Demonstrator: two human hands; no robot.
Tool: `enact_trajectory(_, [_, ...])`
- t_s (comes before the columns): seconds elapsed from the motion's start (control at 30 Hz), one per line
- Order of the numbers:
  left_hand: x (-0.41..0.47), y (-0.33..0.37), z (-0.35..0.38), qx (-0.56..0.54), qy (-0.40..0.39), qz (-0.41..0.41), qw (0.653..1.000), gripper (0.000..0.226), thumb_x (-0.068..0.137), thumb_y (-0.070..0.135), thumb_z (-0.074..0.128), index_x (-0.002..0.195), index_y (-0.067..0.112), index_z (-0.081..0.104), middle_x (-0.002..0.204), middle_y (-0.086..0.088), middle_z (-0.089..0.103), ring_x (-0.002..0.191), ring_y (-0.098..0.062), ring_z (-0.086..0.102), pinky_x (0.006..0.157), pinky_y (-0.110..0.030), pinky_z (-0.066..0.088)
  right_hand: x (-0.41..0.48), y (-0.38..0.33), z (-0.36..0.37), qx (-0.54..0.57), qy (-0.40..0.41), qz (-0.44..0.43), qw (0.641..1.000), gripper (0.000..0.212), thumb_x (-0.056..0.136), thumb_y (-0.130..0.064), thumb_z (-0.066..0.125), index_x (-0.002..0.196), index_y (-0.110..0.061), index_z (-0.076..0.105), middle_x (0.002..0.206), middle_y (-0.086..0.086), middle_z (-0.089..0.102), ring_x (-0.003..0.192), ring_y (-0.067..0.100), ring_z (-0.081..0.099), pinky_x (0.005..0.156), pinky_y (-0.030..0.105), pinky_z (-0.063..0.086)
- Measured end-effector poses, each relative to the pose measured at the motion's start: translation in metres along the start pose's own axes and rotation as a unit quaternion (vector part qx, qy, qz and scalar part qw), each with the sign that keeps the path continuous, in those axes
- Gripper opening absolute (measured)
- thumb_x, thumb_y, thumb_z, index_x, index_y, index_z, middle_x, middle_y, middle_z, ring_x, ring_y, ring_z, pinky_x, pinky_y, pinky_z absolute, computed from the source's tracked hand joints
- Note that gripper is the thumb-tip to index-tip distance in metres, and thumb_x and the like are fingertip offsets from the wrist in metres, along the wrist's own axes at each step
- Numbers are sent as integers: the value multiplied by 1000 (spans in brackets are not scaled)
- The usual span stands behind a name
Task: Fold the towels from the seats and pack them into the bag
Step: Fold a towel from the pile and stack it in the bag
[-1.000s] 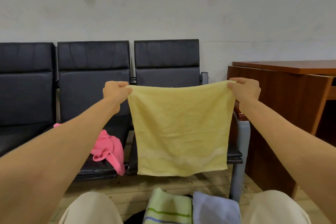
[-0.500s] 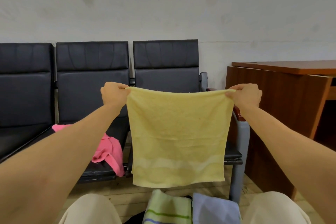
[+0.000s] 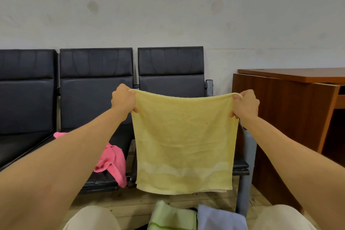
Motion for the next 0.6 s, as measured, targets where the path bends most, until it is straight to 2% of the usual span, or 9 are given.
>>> enact_trajectory(0.07, [4, 2, 4, -42, -27, -37, 998, 17, 97, 11, 42, 111, 5, 49, 108, -18, 57, 61, -36, 68, 53, -40, 56, 3, -4, 3, 7, -18, -9, 1000, 23, 103, -19, 44, 121, -7, 54, 76, 5, 53, 50, 20, 64, 51, 30, 57])
enact_trajectory(0.13, [6, 4, 8, -95, -38, -76, 992, 24, 96, 8, 47, 119, 3, 46, 114, -17, 51, 76, -44, 67, 62, -49, 57, 6, -7, 7, 14, -40, 2, 999, 29, 104, -19, 42, 126, -6, 56, 69, 6, 53, 55, 24, 68, 53, 32, 59])
enact_trajectory(0.2, [13, 3, 17, -126, -36, -84, 988, 30, 98, 10, 45, 126, -1, 43, 114, -19, 52, 77, -38, 66, 70, -49, 58, 14, -7, 14, 27, -52, 20, 998, 33, 105, -20, 40, 128, -4, 56, 66, 7, 54, 61, 30, 70, 60, 39, 60])
enact_trajectory(0.27, [22, -1, 27, -156, -27, -75, 984, 34, 101, 13, 39, 130, -4, 41, 103, -17, 58, 75, -29, 64, 70, -43, 59, 23, -6, 24, 32, -58, 18, 998, 33, 105, -21, 37, 126, -3, 56, 66, 7, 55, 64, 33, 70, 68, 44, 61])
enact_trajectory(0.33, [35, -8, 37, -143, -22, -58, 988, 28, 100, 12, 41, 122, -4, 44, 98, -15, 57, 87, -34, 65, 76, -45, 58, 34, -4, 35, 33, -67, 8, 997, 32, 105, -20, 37, 122, -1, 57, 68, 4, 55, 69, 33, 71, 73, 45, 60])
enact_trajectory(0.43, [54, -18, 52, -126, -25, -59, 990, 10, 97, 12, 44, 106, 7, 44, 117, -18, 54, 99, -39, 63, 85, -49, 54, 54, 3, 53, 27, -93, -35, 995, 25, 104, -16, 40, 111, -1, 59, 74, 4, 59, 76, 32, 71, 82, 46, 58])
enact_trajectory(0.5, [64, -30, 66, -139, -30, -67, 988, 14, 99, 17, 38, 110, 11, 44, 120, -14, 54, 98, -34, 64, 85, -43, 55, 65, 13, 67, 24, -109, -61, 992, 18, 103, -16, 42, 101, -8, 58, 84, 8, 64, 81, 30, 71, 86, 47, 56])
enact_trajectory(0.6, [68, -57, 92, -124, -52, -69, 989, 18, 100, 23, 32, 106, 14, 46, 114, -8, 59, 98, -23, 65, 88, -39, 54, 68, 41, 92, 26, -136, -63, 988, 23, 104, -18, 41, 109, -7, 61, 98, 10, 67, 87, 24, 71, 88, 42, 56])
Point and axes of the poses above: each hand's wrist, its own x-axis towards the middle knuckle, its own z-axis out of the palm, y = z × x, the point moved 1 cm from there along x, towards the middle knuckle
